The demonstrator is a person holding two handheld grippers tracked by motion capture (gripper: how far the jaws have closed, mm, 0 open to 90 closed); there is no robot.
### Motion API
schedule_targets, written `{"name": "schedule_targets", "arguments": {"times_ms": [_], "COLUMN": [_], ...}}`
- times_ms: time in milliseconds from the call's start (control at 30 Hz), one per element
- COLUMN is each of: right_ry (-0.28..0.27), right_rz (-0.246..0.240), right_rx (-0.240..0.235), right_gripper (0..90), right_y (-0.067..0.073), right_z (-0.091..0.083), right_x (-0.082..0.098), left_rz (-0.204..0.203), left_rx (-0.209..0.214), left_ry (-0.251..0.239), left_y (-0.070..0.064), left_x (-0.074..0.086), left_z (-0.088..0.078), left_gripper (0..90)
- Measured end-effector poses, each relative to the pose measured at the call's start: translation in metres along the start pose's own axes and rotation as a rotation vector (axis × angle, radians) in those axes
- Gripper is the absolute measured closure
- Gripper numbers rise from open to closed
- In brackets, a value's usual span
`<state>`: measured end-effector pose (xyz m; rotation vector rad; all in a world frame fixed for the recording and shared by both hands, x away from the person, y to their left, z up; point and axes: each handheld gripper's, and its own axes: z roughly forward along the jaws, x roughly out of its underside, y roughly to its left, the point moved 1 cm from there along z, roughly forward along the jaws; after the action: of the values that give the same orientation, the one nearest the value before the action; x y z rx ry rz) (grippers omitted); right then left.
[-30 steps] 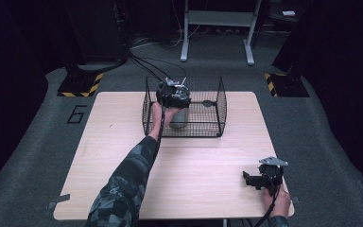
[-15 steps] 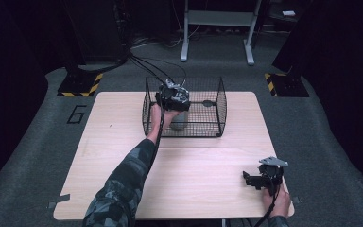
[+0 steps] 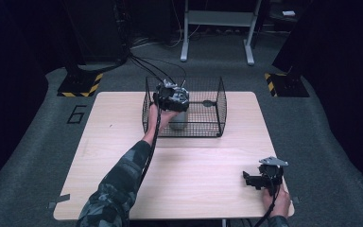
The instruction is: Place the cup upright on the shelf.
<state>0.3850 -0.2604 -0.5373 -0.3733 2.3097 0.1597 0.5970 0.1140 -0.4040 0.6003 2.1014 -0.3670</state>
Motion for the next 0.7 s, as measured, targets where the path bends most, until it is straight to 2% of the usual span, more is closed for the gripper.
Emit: {"name": "schedule_targets", "arguments": {"times_ms": [200,367,467,700], "right_ry": [0.000,0.000,0.000,-0.001], "right_rz": [-0.001,0.000,0.000,-0.001], "right_rx": [0.000,0.001,0.001,0.001], "right_gripper": [0.0,0.0,0.0,0.0], "right_y": [0.000,0.000,0.000,0.000], "right_z": [0.000,0.000,0.000,0.000], "right_x": [0.000,0.000,0.000,0.000], "left_rz": [0.003,0.001,0.019,0.050], "left_rx": [-0.011,0.008,0.020,0.048], "left_ry": [-0.041,-0.043,-0.036,-0.061], "left_y": [-0.006,-0.009,-0.012,-0.020], "left_x": [-0.001,0.000,0.001,0.009], "left_z": [-0.019,-0.035,-0.045,-0.074], "left_gripper": [0.0,0.0,0.0,0.1]}}
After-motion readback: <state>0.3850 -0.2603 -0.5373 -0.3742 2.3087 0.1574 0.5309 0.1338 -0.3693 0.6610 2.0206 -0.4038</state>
